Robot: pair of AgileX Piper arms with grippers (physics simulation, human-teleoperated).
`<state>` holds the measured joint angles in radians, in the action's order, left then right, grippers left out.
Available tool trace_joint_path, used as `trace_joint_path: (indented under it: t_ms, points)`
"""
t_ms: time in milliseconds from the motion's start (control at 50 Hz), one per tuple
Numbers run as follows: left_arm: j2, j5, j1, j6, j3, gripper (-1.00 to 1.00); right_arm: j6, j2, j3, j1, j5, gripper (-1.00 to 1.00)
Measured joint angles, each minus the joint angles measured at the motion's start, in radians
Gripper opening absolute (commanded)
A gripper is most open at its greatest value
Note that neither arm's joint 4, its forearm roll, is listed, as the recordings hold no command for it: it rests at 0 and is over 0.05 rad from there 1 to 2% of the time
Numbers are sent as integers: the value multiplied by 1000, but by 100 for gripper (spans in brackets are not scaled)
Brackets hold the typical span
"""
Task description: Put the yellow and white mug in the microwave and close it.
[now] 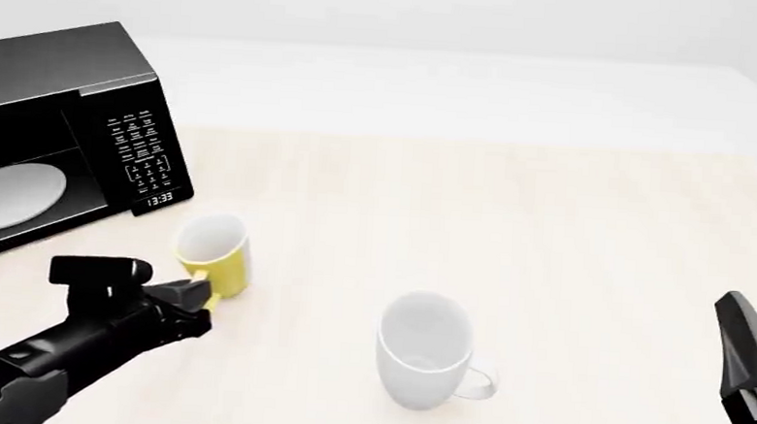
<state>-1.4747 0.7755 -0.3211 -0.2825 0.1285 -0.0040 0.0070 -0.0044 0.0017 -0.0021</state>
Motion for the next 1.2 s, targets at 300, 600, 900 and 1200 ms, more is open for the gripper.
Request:
trace_joint_path:
  t_ms: [300, 600, 900, 1200]
  points:
    - [127, -55, 29, 24, -27, -100, 0, 0, 0, 0, 0, 100]
    - [295, -127, 73, 80, -53, -100, 0, 0, 0, 0, 0, 100]
    - [399, -154, 155, 108, -75, -100, 0, 0, 0, 0, 0, 100]
    - [426, -136, 277, 109, -83, -100, 0, 0, 0, 0, 0, 100]
